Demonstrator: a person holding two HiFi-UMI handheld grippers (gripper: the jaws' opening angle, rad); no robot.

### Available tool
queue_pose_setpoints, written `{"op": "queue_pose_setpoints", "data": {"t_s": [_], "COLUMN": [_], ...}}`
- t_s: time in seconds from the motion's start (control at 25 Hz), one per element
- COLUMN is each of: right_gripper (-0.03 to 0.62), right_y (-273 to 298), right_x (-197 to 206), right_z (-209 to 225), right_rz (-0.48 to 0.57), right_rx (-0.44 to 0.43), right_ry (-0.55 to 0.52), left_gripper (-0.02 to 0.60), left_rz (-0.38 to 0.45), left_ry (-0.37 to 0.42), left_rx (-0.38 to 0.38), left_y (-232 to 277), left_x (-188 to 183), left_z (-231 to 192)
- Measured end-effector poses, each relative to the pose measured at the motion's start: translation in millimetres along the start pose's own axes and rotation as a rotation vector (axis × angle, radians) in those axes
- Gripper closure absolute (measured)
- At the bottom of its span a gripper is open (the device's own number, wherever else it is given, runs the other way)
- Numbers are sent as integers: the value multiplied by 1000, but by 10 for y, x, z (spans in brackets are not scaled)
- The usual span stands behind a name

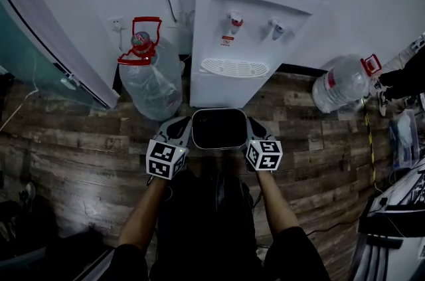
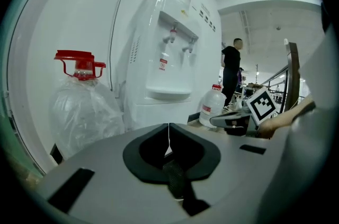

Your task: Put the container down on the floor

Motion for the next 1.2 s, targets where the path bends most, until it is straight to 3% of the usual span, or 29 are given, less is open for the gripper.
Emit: {"op": "queue_pose_setpoints", "data": {"t_s": [0.12,0.36,0.76,1.2], "right_gripper": [583,583,583,583], "right_y": [-87,-397,-1271,-2302], "right_x": [-224,-775,-1918,-3231], "right_z": [-141,-439,-1165,-2025], "right_rz": [-19,-133,-185,-139], "right_rx": [-26,15,-11,-35], "right_ry": [-20,-7,43,94], "left_gripper": [566,566,566,566], "left_rz": [2,-23,-87,-103], "left_ry": [-11,-17,-35,-9], "left_rx": [-25,-76,-49,-26], "left_y": [-69,-391,-1118,-1901], "left_x": [-235,-941,-2446,-4049], "left_z": [-45,-142,-133,-161]}}
Point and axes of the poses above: the fingertips, and each gripper's own axes: y forward along the fingers, z to its right, x out of its underside, the point moved 6 cm from there along -y, backward along the fingers, and after that the axes turned 14 degrees about y, right-handed, at the moved point
